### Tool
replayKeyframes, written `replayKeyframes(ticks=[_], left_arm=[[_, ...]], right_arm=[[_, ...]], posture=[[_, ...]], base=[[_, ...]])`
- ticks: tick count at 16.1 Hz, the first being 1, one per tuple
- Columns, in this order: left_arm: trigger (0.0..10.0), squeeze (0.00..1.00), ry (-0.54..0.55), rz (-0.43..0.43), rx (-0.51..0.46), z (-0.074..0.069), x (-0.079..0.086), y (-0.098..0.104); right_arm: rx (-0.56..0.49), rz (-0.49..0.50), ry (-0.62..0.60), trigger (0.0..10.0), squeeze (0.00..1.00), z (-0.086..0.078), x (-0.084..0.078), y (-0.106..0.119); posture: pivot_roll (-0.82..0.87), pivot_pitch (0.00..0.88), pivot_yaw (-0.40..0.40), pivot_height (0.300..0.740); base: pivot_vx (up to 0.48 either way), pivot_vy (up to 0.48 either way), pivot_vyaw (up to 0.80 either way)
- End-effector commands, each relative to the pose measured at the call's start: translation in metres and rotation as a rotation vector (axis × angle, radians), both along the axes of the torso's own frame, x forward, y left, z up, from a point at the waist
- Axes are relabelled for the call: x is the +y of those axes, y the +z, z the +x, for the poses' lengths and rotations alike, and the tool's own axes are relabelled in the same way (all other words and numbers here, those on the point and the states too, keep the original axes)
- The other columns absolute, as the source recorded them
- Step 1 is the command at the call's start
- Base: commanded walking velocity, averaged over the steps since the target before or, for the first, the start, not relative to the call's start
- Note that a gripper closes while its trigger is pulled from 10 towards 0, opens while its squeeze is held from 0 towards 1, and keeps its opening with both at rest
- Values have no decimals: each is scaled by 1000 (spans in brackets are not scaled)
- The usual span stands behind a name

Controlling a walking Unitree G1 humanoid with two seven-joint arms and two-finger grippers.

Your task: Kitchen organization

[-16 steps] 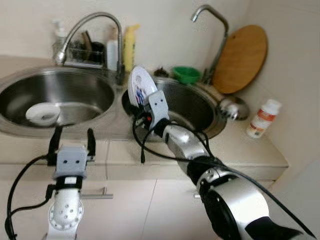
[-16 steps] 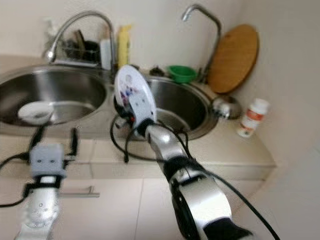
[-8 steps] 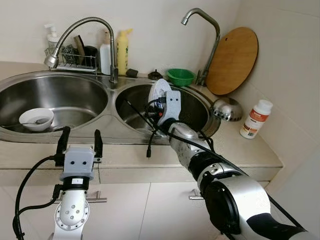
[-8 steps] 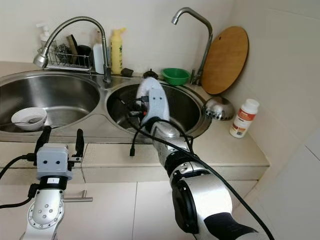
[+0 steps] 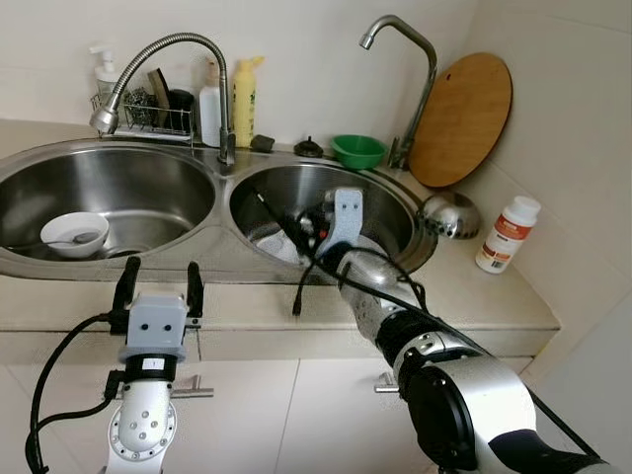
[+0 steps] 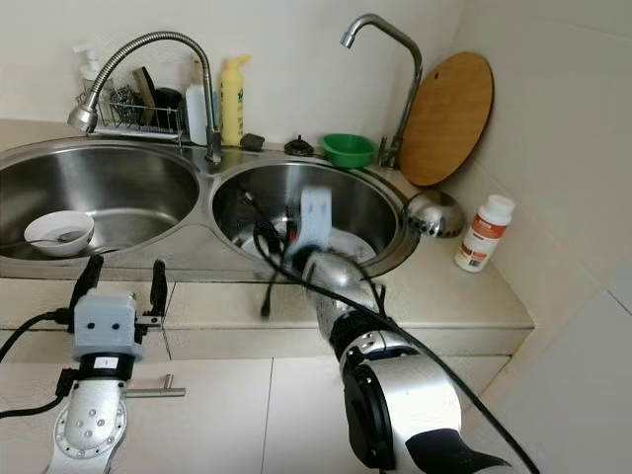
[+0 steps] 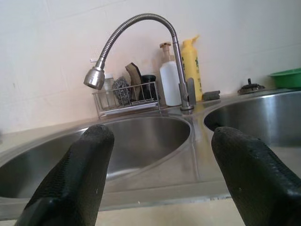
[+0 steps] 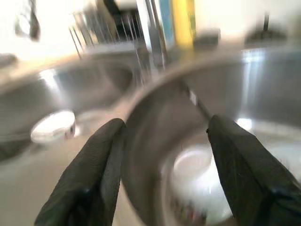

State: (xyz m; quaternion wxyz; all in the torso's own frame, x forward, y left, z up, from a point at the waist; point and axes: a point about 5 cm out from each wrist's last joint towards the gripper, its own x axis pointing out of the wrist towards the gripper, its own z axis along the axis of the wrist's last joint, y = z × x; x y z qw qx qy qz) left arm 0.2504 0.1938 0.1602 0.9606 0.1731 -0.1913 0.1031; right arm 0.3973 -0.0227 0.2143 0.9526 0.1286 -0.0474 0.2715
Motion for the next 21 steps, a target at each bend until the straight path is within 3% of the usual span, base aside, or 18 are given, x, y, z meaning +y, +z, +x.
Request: replayKeyframes(ticks=[1, 3, 4, 5, 6, 7, 8, 11, 12, 16, 21], left_arm=[[10000, 0, -20, -10, 1, -2, -6, 1], [10000, 0, -66, -21, 31, -5, -15, -6], [10000, 0, -71, -20, 33, -6, -16, -6], [10000, 0, -129, -32, 56, 0, -26, -10], [10000, 0, -138, -36, 61, 0, -28, -11], [10000, 0, -160, -41, 79, 0, -31, -15], [10000, 0, -199, -47, 89, 2, -37, -16], [10000, 0, -264, -27, 132, 13, -45, -20], [10000, 0, -333, -14, 156, 18, -54, -22], [10000, 0, -423, -16, 190, 21, -68, -28], [10000, 0, -402, -27, 148, 21, -66, -24]], right_arm=[[-162, 5, -21, 10000, 1000, -2, -5, 17], [-386, -39, -170, 10000, 1000, -13, -41, 21], [-403, -48, -177, 10000, 1000, -15, -44, 21], [-607, -244, -269, 10000, 0, -43, -73, 11], [-625, -271, -276, 10000, 0, -50, -78, 7], [-628, -315, -293, 10000, 0, -70, -88, -7], [-562, -384, -314, 10000, 0, -89, -102, -32], [-477, -469, -385, 10000, 0, -113, -119, -50], [-429, -488, -426, 10000, 0, -120, -125, -58], [-340, -517, -444, 10000, 0, -132, -120, -73], [-382, -524, -432, 10000, 0, -131, -117, -65]], posture=[[240, 0, -141, 740], [180, 0, -109, 740], [180, 0, -109, 740], [130, 0, -76, 740], [114, 0, -64, 740], [84, 0, -46, 740], [57, 0, -31, 740], [0, 0, 23, 740], [-21, 0, 46, 740], [-58, 0, 70, 740], [-46, 0, 48, 740]], base=[[0, 0, 0], [0, 0, 0], [0, 0, 0], [0, 0, 0], [0, 0, 0], [0, 0, 0], [0, 0, 0], [0, 0, 0], [0, 0, 0], [0, 0, 0], [0, 0, 0]])
